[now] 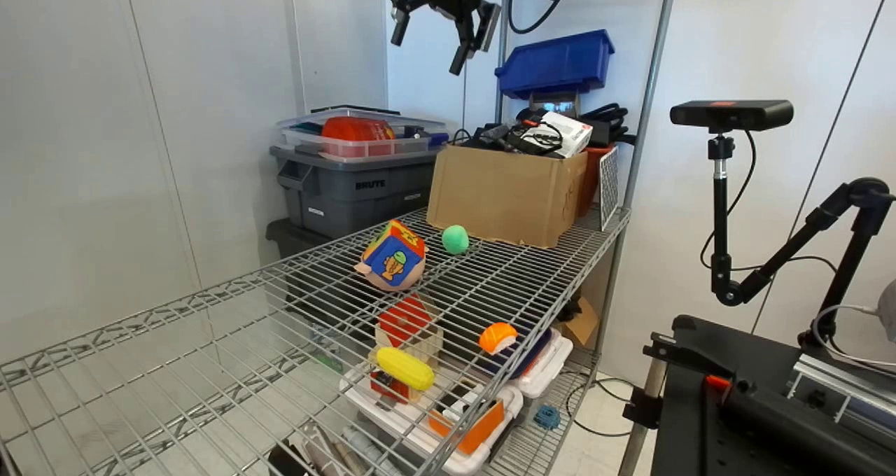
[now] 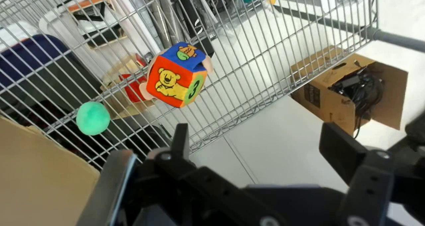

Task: Remove the cube from the bowl and put it on the shelf

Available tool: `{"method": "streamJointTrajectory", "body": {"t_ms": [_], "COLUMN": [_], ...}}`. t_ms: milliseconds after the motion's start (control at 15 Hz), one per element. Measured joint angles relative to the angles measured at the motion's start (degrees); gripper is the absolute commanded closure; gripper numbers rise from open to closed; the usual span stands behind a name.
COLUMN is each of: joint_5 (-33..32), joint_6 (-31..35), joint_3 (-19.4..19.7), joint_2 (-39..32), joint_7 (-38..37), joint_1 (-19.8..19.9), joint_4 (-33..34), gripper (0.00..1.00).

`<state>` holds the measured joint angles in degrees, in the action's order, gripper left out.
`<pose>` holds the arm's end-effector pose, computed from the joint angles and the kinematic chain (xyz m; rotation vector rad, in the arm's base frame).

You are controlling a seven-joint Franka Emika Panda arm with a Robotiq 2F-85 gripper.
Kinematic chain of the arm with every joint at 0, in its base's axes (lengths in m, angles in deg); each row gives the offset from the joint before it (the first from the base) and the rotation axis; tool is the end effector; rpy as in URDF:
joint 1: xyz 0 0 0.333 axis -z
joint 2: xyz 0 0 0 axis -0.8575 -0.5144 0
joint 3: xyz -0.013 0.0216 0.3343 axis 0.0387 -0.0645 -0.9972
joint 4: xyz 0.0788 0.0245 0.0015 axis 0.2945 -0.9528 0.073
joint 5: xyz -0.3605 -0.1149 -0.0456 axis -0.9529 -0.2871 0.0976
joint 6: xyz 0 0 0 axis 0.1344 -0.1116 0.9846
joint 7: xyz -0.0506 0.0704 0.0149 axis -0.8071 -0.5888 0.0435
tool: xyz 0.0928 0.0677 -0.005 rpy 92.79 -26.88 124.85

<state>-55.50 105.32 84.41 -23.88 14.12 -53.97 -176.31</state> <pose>0.6650 -0.1273 0.4657 -2.7777 0.6442 -0.3509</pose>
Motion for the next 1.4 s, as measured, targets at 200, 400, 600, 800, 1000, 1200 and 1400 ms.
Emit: {"method": "streamJointTrajectory", "body": {"t_ms": [200,400,600,800,1000,1200,1400], "joint_5": [0.2,0.19,0.16,0.07,0.01,0.01,0.01], "joint_6": [-3.86,-8.67,-14.08,-17.78,-20.41,-24.24,-27.66], "joint_3": [-0.3,-0.71,-1.19,-1.25,-1.34,-1.31,-1.31], "joint_2": [-7.71,-15.27,-22.8,-29.47,-35.57,-41.33,-46.88], "joint_7": [-4.32,-8.42,-12.39,-16.39,-21.12,-25.97,-30.8], "joint_1": [2.86,5.02,6.66,7.63,8.16,8.34,8.33], "joint_4": [8.77,17.07,24.88,32.12,39.29,46.44,53.3], "gripper": [0.0,0.0,0.0,0.0,0.0,0.0,0.0]}}
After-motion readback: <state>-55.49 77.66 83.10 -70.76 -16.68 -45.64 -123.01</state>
